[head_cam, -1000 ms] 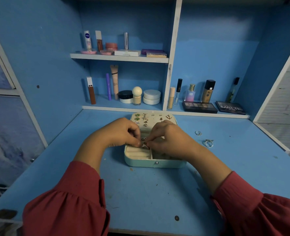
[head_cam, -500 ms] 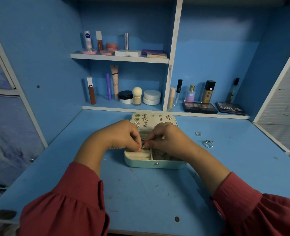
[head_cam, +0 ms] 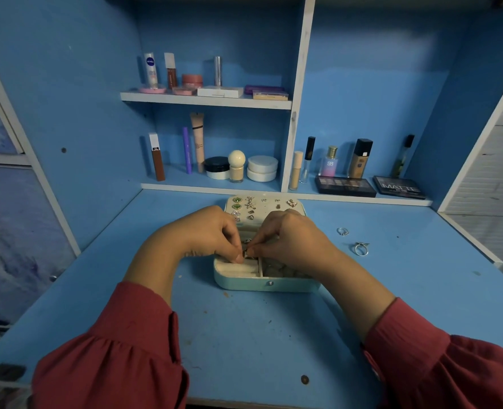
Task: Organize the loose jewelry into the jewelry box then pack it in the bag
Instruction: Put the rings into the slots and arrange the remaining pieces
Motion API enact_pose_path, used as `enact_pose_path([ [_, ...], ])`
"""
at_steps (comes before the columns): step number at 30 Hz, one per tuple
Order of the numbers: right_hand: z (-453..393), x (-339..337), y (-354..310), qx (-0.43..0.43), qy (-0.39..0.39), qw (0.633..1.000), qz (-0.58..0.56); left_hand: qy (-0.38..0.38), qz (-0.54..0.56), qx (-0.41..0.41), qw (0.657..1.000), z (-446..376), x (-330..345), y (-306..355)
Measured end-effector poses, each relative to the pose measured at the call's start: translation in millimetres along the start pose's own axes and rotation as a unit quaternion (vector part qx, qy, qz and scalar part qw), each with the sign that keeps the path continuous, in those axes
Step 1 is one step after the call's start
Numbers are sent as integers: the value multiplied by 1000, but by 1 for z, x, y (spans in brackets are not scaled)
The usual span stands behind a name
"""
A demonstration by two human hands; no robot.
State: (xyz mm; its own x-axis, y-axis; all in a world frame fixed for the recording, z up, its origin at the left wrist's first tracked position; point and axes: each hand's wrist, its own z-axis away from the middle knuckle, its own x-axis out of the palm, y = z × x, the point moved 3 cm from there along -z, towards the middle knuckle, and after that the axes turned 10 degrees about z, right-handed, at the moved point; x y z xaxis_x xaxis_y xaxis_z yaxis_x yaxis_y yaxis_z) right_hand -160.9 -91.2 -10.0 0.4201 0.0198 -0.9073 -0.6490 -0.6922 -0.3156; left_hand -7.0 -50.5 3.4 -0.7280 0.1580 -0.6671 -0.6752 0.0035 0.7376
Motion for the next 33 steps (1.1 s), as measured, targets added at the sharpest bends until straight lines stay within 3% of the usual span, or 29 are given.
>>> enact_pose_path([
  [8,1,-7,6,26,-10,996,-90,56,37,5,998,3,-14,-8],
  [20,1,-3,1,5,-11,1000,-27,39,49,-10,998,2,-13,-11],
  [25,3,-5,4,1,-9,999,-43,69,70,21,995,4,-19,-9],
  [33,3,-5,6,21,-18,998,-54,62,63,-2,996,2,-15,-11],
])
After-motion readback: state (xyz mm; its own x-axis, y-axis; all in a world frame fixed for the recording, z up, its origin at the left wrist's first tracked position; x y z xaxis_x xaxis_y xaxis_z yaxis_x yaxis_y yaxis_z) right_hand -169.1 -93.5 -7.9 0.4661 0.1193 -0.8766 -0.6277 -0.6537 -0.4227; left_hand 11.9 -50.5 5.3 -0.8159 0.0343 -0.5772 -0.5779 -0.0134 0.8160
